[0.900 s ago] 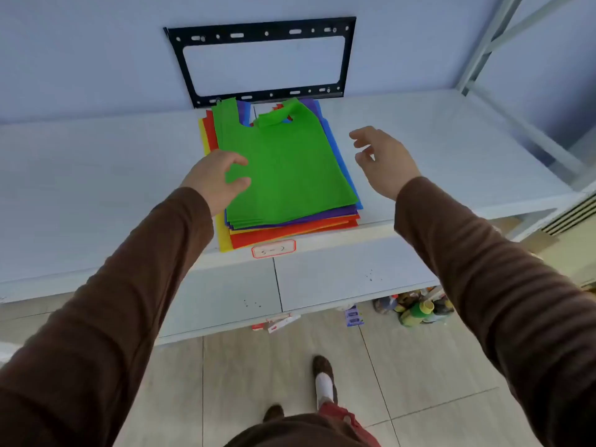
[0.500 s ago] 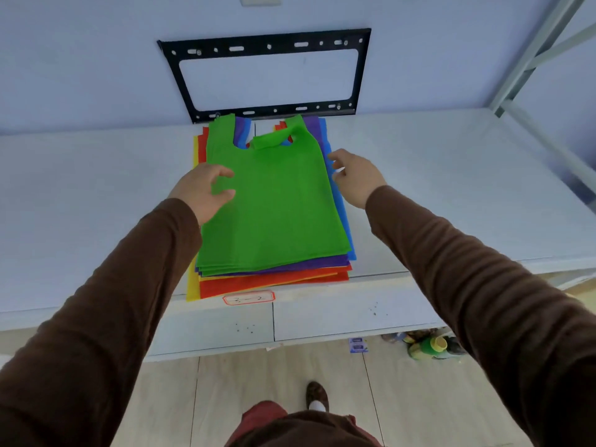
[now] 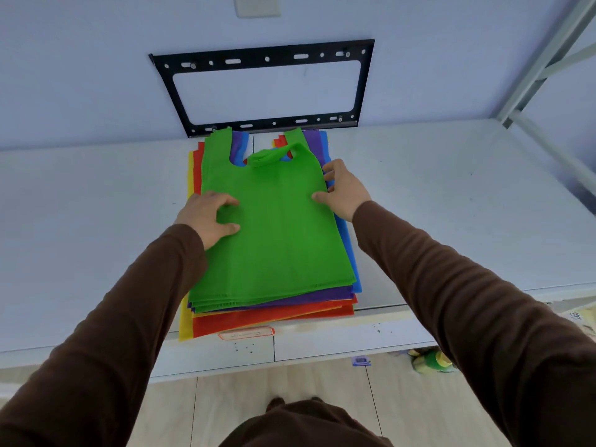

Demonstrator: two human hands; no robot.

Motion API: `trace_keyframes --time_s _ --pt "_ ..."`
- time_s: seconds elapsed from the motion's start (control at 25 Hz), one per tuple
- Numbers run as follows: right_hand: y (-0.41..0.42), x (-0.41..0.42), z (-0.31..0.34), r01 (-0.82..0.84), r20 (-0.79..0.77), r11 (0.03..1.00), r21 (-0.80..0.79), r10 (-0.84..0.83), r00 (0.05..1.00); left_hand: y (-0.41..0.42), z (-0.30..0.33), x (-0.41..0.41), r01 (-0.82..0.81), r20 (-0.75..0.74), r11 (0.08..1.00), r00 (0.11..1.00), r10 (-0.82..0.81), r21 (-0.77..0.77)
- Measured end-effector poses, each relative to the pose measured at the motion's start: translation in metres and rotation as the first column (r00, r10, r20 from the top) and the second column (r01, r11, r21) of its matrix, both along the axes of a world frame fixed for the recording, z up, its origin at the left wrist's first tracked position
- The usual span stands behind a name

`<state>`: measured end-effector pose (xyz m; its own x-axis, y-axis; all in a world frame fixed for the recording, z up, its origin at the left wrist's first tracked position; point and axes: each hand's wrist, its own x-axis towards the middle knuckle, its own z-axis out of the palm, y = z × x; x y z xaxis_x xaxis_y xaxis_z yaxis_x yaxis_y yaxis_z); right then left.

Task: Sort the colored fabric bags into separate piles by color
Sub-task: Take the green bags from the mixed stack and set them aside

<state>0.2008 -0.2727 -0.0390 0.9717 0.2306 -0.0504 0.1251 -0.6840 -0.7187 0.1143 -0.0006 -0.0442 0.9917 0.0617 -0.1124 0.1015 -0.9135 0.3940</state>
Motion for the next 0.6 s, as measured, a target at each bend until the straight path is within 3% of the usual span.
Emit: trace_keyframes --time_s 0.4,0.6 --pt "0.010 0.016 -0.007 0.022 -0.147 0.999 0.035 -0.017 0.989 0.002 -0.006 0.002 0.003 0.016 0.999 1.000 -0.003 0.032" --pt "-0.001 -0.025 0.001 -0.169 -0.112 0.986 0.002 0.168 0.979 0.001 -0.009 -0.005 -0.022 0.058 1.000 0.998 0.022 0.003"
